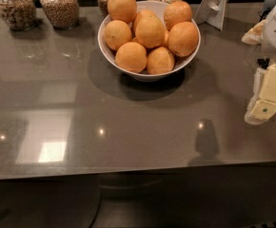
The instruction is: Pick orange from white bowl
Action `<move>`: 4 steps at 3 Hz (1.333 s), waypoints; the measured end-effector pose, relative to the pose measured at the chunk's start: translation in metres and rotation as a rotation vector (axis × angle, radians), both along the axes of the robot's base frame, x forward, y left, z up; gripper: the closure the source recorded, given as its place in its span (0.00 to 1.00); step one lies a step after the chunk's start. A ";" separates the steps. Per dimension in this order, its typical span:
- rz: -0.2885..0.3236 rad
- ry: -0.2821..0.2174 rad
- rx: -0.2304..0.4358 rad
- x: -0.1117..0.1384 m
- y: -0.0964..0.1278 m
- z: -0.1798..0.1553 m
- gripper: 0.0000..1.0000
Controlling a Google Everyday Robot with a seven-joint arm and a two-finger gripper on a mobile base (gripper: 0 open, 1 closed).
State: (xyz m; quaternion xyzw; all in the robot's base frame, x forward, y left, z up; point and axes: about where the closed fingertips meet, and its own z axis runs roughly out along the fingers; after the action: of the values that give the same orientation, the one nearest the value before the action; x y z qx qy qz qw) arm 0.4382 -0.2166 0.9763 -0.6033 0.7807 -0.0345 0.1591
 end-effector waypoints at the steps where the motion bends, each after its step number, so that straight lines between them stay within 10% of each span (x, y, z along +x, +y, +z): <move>1: 0.000 0.000 0.000 0.000 0.000 0.000 0.00; 4: 0.080 -0.155 0.251 0.036 0.032 0.015 0.00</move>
Offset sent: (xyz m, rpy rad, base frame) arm 0.0039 0.0030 0.0007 0.0480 -0.0272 0.0199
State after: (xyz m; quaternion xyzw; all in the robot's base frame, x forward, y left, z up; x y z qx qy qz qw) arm 0.4744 -0.1844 0.9915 -0.6050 0.7395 0.0231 0.2944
